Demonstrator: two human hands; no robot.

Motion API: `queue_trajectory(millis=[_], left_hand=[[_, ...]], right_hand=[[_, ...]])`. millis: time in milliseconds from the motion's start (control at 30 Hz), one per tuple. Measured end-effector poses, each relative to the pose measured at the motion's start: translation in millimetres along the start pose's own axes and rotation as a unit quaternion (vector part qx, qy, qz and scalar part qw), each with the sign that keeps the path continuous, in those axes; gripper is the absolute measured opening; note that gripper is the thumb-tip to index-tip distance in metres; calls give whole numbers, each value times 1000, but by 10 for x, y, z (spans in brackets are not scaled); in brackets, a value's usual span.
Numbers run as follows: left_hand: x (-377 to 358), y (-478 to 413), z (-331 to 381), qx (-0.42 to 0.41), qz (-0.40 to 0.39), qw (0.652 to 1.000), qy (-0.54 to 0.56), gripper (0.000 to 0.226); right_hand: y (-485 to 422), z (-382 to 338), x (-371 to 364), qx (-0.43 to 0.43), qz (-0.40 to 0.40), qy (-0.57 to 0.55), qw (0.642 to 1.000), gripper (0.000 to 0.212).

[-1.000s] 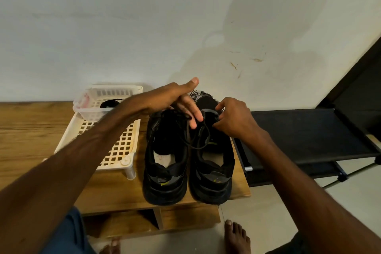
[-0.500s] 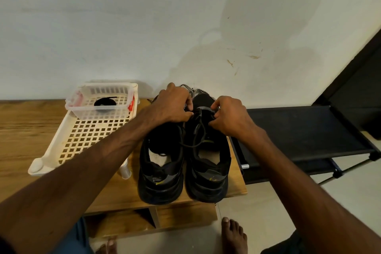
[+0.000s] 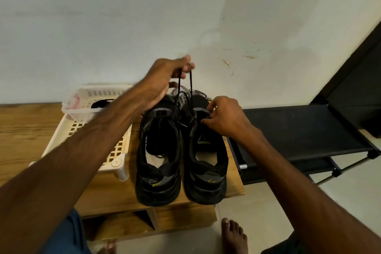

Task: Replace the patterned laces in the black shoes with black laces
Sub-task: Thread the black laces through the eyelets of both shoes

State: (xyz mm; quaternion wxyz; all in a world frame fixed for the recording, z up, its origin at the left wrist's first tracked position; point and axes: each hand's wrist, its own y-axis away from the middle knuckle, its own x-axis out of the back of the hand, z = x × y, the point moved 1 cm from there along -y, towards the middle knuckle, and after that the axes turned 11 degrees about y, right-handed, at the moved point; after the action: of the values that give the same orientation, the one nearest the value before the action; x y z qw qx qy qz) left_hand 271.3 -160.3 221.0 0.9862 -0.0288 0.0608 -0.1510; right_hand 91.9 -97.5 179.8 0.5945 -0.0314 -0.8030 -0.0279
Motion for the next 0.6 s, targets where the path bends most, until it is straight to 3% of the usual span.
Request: queue_trajectory(millis=[67, 133, 233, 333, 400, 500, 600], left_hand=[[36, 56, 192, -41, 12, 997, 69, 29], [54, 104, 272, -65, 11, 996, 62, 23], [-2, 164, 224, -63, -30, 998, -11, 25], [-113, 199, 191, -39, -77, 996, -18, 24], [-145, 196, 187, -31, -85, 996, -7, 24], [-80, 128, 167, -27, -64, 996, 47, 29], [112, 31, 137, 7, 27, 988, 155, 42]], right_hand=[[13, -16, 52, 27, 85, -77, 993, 8], [42, -92, 157, 67, 150, -177, 970, 7], [88, -248, 224, 121, 112, -325, 931, 17], [111, -339, 184, 141, 117, -375, 909, 27], [124, -370, 211, 142, 103, -417, 892, 22], [147, -375, 299, 135, 41, -459, 877, 24], [162, -305, 374, 103, 24, -527, 843, 35]])
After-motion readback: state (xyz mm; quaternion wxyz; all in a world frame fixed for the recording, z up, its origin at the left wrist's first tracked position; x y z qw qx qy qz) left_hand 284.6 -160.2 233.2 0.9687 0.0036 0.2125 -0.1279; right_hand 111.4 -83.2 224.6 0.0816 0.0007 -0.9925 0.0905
